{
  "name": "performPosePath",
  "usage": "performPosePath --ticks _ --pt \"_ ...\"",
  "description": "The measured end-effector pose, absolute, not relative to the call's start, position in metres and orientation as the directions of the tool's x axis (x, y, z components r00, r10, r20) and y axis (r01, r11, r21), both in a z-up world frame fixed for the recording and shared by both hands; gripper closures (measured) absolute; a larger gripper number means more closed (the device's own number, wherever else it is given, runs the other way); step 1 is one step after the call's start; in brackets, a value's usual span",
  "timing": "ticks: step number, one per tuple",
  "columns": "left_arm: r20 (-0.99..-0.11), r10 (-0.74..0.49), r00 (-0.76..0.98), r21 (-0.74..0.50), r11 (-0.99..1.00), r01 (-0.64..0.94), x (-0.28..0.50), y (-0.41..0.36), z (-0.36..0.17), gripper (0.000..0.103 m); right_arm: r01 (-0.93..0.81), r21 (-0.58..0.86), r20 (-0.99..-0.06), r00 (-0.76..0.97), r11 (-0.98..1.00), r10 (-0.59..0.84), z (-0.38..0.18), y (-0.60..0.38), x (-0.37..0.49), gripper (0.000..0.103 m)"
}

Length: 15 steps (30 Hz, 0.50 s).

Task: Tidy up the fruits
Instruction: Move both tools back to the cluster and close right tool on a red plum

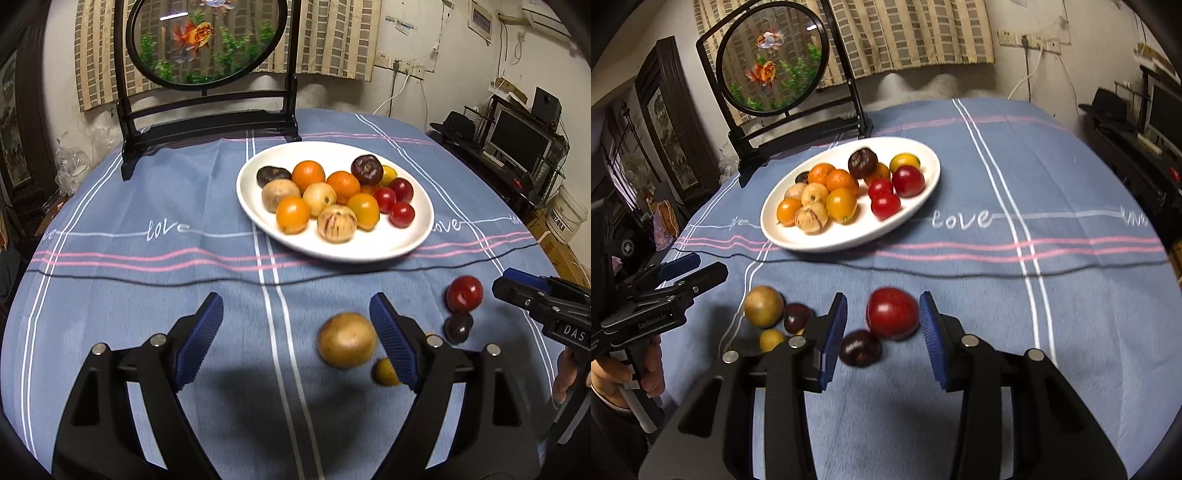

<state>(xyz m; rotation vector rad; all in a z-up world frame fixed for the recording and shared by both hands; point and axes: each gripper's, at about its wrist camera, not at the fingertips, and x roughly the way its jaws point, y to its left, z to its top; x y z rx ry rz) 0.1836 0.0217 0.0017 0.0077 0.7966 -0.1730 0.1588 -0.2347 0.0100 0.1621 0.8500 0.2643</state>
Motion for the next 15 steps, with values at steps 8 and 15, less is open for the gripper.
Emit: performPosePath --ticks 8,15 --pt "-0.730 -0.163 0.664 -0.070 0.984 0.164 0.173 0.026 -0.010 0.017 -0.163 0.240 -0.741 0.606 0.957 0.289 -0.002 -0.234 0.147 0.061" --pt "-0.750 -0.163 0.641 -0.080 0.984 0.157 0.172 0.032 -0.023 0.017 -0.190 0.223 -0.765 0.574 0.956 0.292 -0.013 -0.220 0.147 0.061"
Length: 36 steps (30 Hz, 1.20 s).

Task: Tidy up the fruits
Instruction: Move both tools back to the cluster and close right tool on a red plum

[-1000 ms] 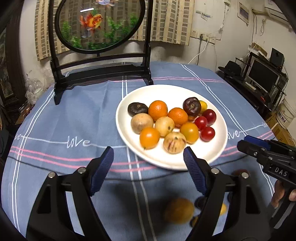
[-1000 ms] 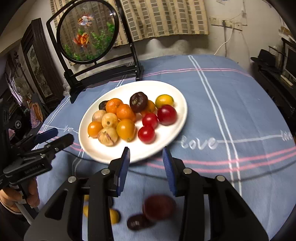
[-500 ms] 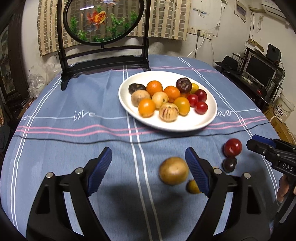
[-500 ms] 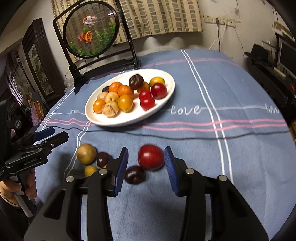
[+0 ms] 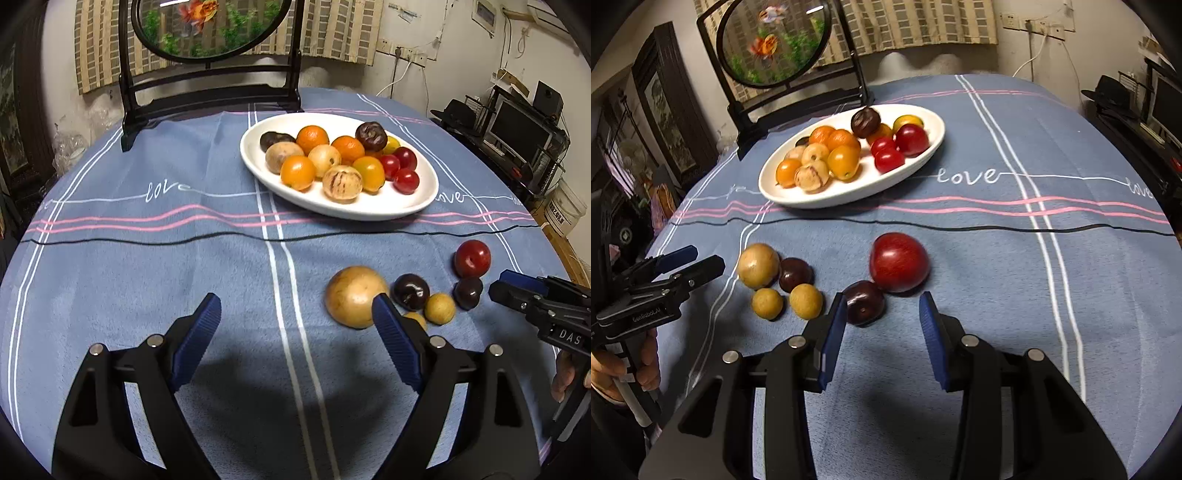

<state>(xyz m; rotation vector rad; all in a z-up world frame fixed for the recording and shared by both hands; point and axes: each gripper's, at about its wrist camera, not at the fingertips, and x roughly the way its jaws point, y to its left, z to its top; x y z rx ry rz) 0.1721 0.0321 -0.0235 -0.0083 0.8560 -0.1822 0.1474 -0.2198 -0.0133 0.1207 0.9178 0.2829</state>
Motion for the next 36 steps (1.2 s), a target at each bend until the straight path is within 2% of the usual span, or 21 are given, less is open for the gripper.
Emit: performPosePath --ticks 9,21,30,36 --pt "-0.764 -0.177 0.621 -0.094 0.982 0.165 0.174 0.034 -0.031 0.017 -0.204 0.190 -0.791 0.548 0.960 0.273 -0.023 -0.208 0.151 0.061" --pt "-0.768 -0.189 0.612 -0.096 0.979 0.181 0.172 0.031 -0.038 0.017 -0.203 0.236 -0.749 0.586 0.950 0.311 -0.003 -0.216 0.152 0.061" --pt "-0.768 -0.199 0.609 -0.112 0.977 0.180 0.173 0.033 -0.041 0.017 -0.085 0.215 -0.775 0.591 0.973 0.223 -0.011 -0.226 0.180 0.059" --pt "-0.770 -0.205 0.604 -0.117 0.976 0.182 0.175 0.034 -0.044 0.017 -0.063 0.122 -0.795 0.591 0.991 0.136 -0.017 -0.209 0.197 0.055"
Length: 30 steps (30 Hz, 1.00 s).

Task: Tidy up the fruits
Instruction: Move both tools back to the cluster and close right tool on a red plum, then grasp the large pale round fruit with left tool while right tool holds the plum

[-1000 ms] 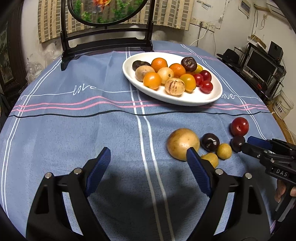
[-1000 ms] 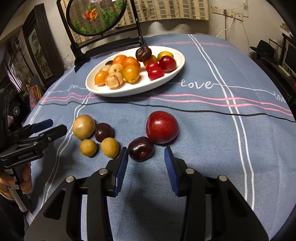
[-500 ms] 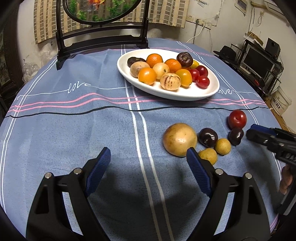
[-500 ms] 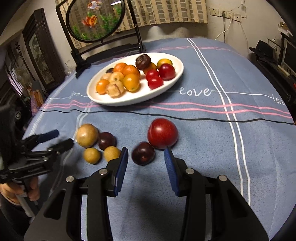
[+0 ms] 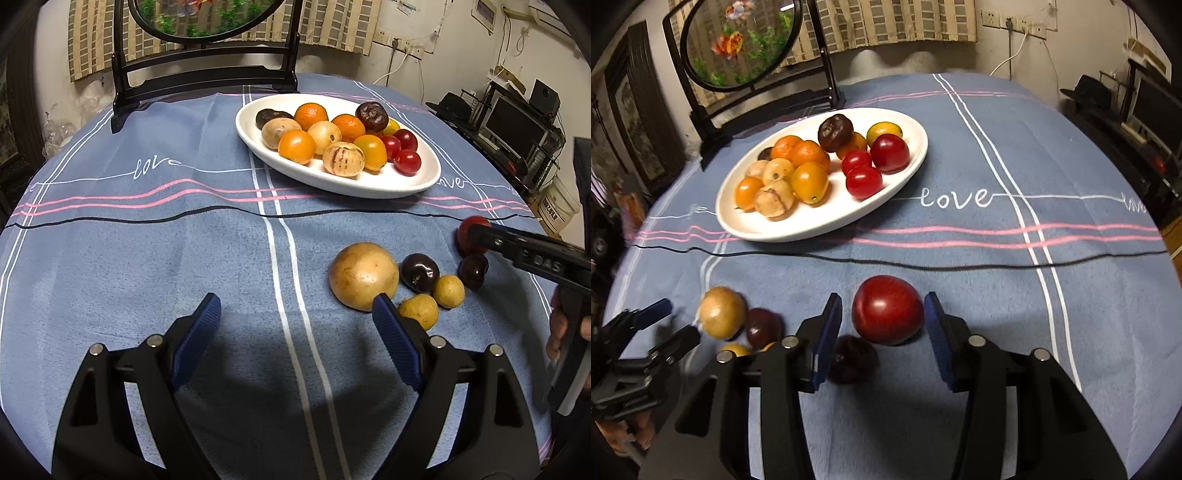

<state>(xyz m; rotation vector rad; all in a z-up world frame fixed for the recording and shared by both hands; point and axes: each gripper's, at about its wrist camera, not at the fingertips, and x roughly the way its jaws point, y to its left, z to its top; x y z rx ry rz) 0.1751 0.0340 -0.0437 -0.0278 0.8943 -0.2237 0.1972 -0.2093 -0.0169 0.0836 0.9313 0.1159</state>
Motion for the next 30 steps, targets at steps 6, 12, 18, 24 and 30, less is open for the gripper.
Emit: performPosePath --ticks 6,12,18,24,30 --pt "-0.773 -0.211 0.598 -0.119 0.974 0.191 0.175 0.032 -0.046 0.017 -0.028 0.144 -0.829 0.542 0.989 0.136 -0.032 -0.217 0.211 0.055" --pt "-0.777 -0.207 0.594 -0.111 0.975 0.195 0.175 0.030 -0.047 0.017 -0.022 0.179 -0.806 0.570 0.984 0.159 -0.032 -0.222 0.214 0.059" --pt "-0.780 -0.185 0.598 -0.078 0.977 0.200 0.173 0.025 -0.047 0.017 -0.038 0.253 -0.775 0.590 0.967 0.226 -0.027 -0.231 0.206 0.060" --pt "-0.788 -0.173 0.591 -0.027 0.968 0.249 0.174 0.008 -0.047 0.017 -0.063 0.288 -0.747 0.610 0.956 0.265 -0.020 -0.235 0.198 0.060" --pt "-0.799 -0.150 0.582 0.024 0.960 0.280 0.190 -0.007 -0.049 0.019 -0.086 0.318 -0.727 0.618 0.944 0.301 -0.016 -0.237 0.194 0.059"
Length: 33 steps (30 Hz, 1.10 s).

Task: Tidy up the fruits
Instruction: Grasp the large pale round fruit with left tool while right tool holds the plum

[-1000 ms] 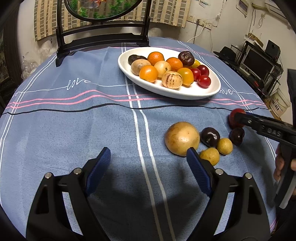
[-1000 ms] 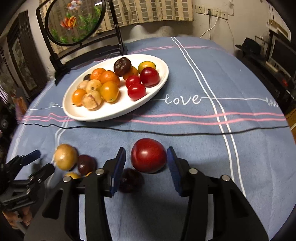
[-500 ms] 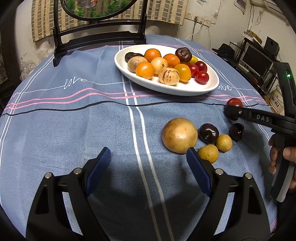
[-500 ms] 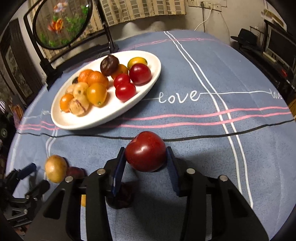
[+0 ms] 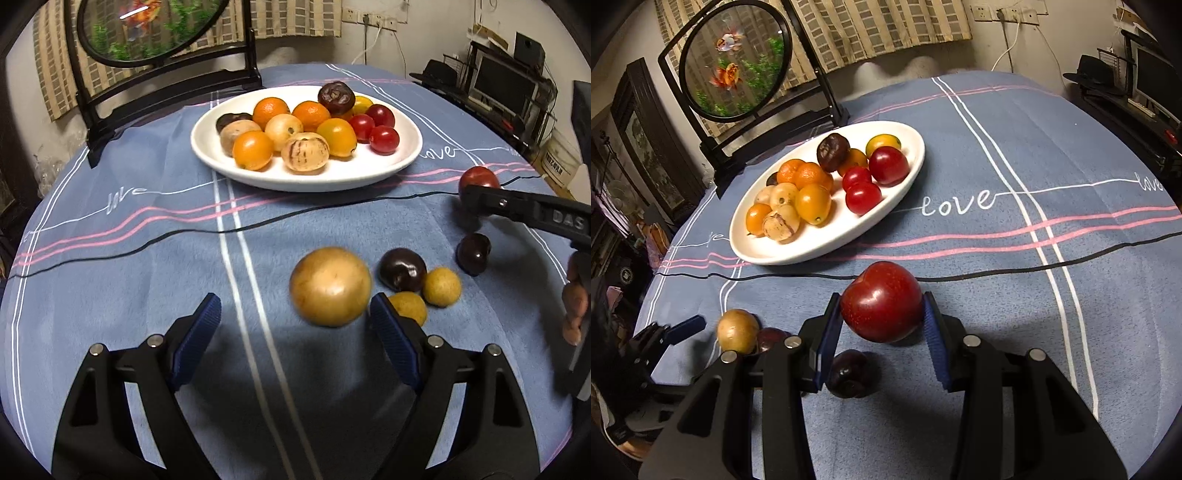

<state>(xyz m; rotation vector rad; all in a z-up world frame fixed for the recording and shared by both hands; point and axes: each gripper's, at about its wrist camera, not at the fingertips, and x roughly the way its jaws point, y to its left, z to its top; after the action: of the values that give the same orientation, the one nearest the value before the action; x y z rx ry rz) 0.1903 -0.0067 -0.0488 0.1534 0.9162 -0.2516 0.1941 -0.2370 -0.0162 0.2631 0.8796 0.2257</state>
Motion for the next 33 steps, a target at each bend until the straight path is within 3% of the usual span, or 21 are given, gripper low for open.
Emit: performPosePath --ticks 4,6,9,11,33 --pt "-0.805 -0.168 0.568 -0.003 0.960 0.280 0.200 -0.008 -0.052 0.020 -0.091 0.327 -0.720 0.620 0.941 0.311 -0.015 -0.237 0.194 0.059" --pt "-0.806 -0.195 0.558 -0.039 0.960 0.279 0.205 -0.007 -0.053 0.025 -0.098 0.329 -0.719 0.618 0.939 0.317 -0.015 -0.236 0.193 0.059" --pt "-0.801 -0.241 0.548 -0.087 0.953 0.291 0.206 -0.007 -0.054 0.039 -0.107 0.328 -0.719 0.617 0.939 0.321 -0.015 -0.234 0.192 0.059" --pt "-0.792 -0.275 0.545 -0.101 0.939 0.328 0.203 -0.011 -0.053 0.057 -0.107 0.329 -0.717 0.618 0.938 0.322 -0.014 -0.234 0.192 0.059" --pt "-0.757 -0.280 0.590 -0.105 0.944 0.313 0.189 -0.006 -0.020 0.058 -0.132 0.312 -0.695 0.643 0.941 0.321 -0.006 -0.229 0.186 0.059"
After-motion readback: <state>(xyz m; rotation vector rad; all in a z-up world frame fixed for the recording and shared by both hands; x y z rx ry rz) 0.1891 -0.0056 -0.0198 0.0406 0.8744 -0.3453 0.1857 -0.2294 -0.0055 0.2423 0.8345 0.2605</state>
